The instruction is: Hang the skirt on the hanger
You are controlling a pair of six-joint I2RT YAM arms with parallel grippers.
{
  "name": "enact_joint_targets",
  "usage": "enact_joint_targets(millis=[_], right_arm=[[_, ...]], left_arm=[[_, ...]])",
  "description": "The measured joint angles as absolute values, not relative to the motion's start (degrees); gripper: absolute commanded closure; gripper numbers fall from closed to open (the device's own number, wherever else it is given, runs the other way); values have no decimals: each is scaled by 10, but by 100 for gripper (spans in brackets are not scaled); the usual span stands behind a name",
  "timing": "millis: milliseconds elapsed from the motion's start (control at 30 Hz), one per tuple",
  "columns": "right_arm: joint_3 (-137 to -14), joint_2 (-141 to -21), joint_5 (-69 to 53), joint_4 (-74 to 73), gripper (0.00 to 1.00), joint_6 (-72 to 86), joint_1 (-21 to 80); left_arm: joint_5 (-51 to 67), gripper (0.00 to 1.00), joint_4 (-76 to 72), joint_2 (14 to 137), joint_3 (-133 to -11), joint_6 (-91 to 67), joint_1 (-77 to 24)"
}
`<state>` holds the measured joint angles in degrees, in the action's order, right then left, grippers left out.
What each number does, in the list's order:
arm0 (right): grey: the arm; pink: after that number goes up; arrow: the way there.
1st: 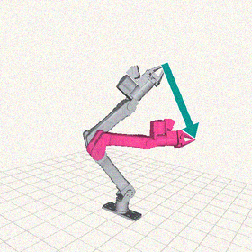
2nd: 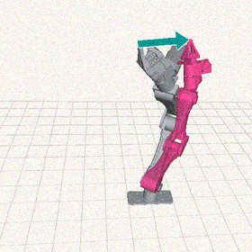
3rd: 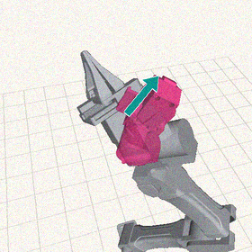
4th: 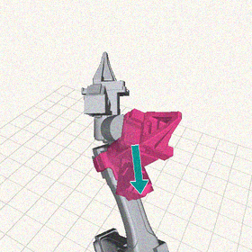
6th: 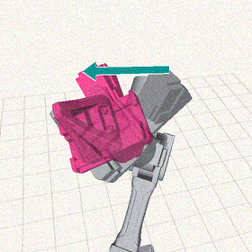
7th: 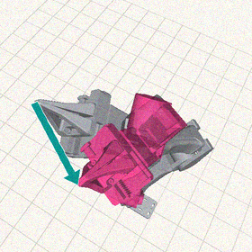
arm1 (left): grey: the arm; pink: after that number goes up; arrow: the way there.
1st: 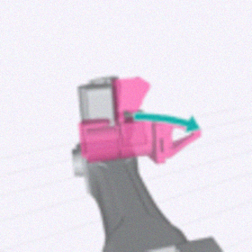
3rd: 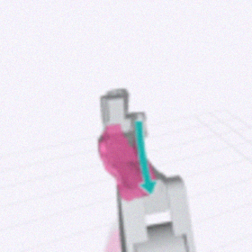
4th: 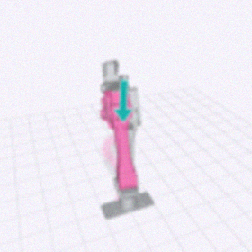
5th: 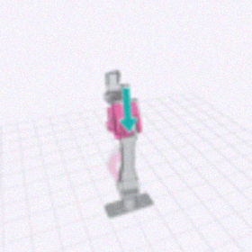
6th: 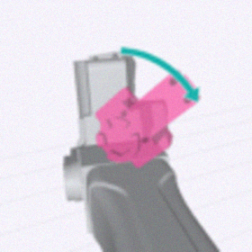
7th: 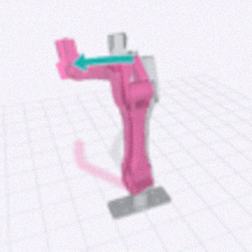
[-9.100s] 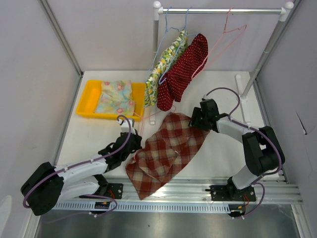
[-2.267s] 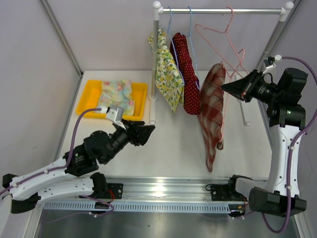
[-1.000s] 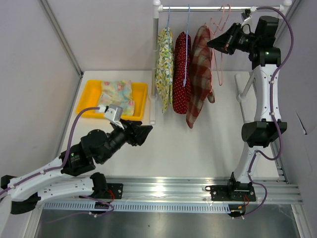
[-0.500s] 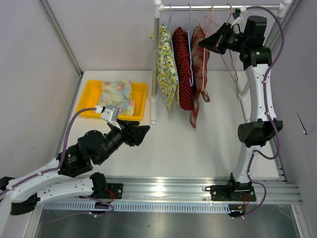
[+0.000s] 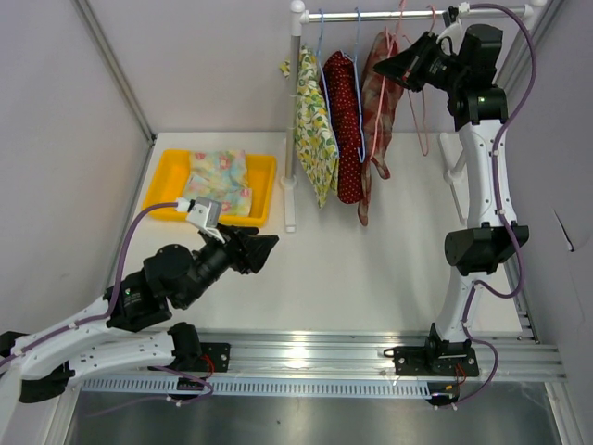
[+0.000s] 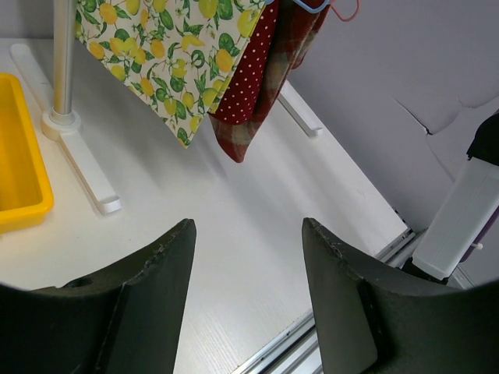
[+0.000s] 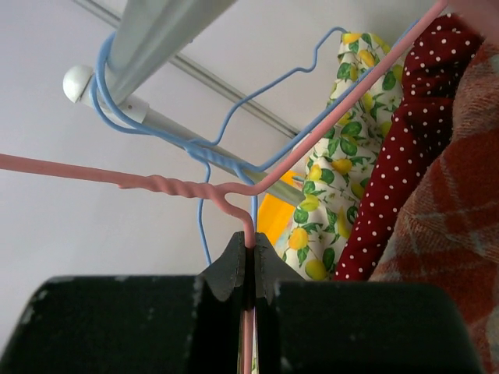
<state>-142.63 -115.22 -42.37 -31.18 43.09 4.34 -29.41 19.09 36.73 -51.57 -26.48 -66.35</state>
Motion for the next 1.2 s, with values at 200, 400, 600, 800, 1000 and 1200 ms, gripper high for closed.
enact_joint_targets(millis=[200,400,600,800,1000,1200], right_arm=[[-1426,-1157,-422,-292,100,446,44],[-1423,-1172,-403,-289,100,443,55],[-1405,-1175,-376,-296,99,427,67],[-1367,-1153,-333,-288,66,402,70],[-1313,-1092,-306,-294,45,376,70],[-1266,-1035,-289,-298,37,358,70]], left_arm=[[-294,38,193,367,-516,-265,-663],[-297,38,199,367,-516,-265,-663],[-298,38,202,365,-516,-265,-663],[-302,36,204,358,-516,-265,-663],[-311,34,203,351,-515,-265,-663],[-315,32,203,351,-515,-265,-663]])
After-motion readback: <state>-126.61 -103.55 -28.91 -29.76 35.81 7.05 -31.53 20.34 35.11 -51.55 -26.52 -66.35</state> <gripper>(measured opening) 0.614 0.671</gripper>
